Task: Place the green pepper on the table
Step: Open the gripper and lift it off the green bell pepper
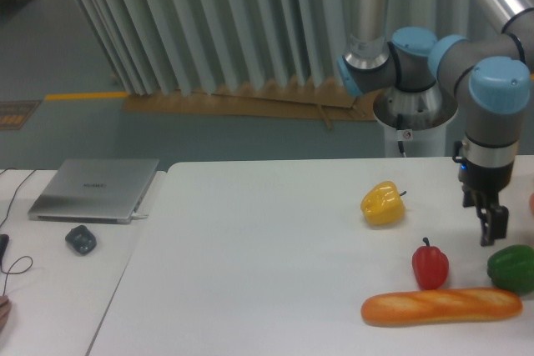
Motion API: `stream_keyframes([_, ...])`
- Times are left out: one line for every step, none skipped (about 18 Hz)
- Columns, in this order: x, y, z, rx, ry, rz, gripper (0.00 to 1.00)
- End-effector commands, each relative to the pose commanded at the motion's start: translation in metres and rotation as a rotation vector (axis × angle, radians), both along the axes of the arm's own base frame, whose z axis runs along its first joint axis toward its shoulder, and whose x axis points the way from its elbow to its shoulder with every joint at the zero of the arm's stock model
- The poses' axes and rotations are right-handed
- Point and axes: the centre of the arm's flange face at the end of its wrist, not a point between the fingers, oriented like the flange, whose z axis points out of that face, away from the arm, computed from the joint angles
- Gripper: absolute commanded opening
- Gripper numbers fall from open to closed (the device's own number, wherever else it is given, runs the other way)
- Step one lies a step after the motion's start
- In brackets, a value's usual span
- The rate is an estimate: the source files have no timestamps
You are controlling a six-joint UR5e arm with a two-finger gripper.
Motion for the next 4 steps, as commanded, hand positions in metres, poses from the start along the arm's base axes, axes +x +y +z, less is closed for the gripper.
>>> stream_keyframes([0.0067, 0.0027, 0.0041, 0.004, 0.003, -0.009, 1.00])
stream_keyframes([0.0115, 0.0036, 0.0097, 0.009, 0.008, -0.008, 1.00])
stream_keyframes([0.0139, 0.0028, 0.0116, 0.010, 0.009, 0.000, 1.00])
stream_keyframes([0.0159, 0.0022, 0.0131, 0.008, 0.009, 0.006, 1.00])
